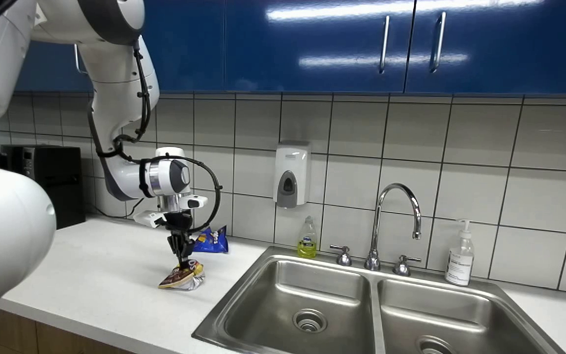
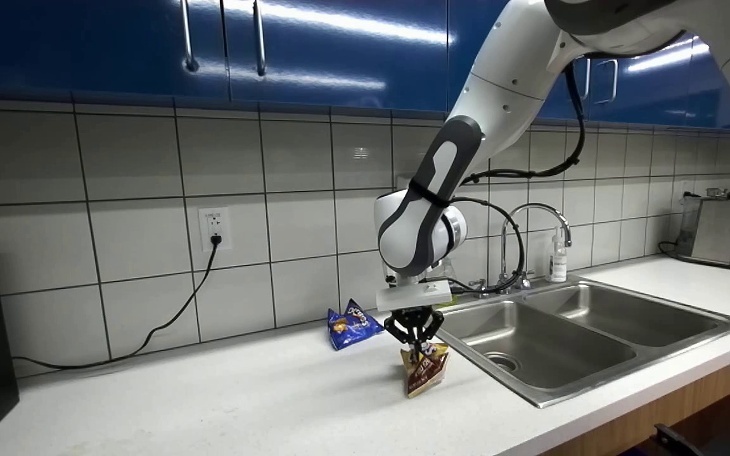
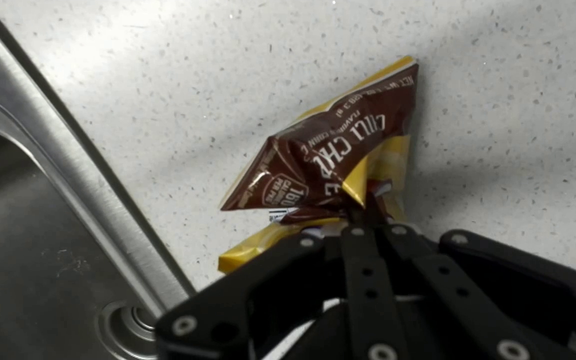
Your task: Place the brown object in the sink
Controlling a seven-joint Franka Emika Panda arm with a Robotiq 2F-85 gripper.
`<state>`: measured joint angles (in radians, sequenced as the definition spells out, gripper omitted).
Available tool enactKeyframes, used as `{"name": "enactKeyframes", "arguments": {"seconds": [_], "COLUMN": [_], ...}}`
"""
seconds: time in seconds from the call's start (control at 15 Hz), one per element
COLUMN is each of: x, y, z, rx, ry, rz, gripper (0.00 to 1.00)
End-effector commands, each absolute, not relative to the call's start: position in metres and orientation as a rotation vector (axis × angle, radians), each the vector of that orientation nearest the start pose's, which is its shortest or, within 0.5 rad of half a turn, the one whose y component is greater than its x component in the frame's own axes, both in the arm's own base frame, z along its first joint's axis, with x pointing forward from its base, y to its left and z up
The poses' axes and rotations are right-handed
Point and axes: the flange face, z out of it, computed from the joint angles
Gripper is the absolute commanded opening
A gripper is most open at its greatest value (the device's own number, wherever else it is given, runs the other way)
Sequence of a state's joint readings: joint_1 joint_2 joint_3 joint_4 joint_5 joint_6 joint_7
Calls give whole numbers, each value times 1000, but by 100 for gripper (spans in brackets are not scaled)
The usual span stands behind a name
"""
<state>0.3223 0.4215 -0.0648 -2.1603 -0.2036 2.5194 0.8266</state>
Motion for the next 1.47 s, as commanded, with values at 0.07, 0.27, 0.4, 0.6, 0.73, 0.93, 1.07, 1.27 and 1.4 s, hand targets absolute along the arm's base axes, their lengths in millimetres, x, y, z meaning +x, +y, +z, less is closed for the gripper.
{"name": "enactKeyframes", "arguments": {"seconds": [0.07, 0.27, 0.4, 0.6, 0.73, 0.93, 1.07, 1.27, 1.4], "x": [544, 545, 546, 551, 555, 558, 560, 564, 567], "y": [144, 144, 144, 145, 143, 135, 125, 105, 86], "z": [195, 198, 206, 228, 245, 271, 283, 295, 298], "rx": [-3241, -3236, -3229, -3209, -3192, -3162, -3146, -3125, -3111], "ry": [642, 634, 616, 593, 589, 592, 604, 640, 685], "rz": [-53, -61, -80, -142, -184, -228, -258, -279, -287], "gripper": [0, 0, 0, 0, 0, 0, 0, 0, 0]}}
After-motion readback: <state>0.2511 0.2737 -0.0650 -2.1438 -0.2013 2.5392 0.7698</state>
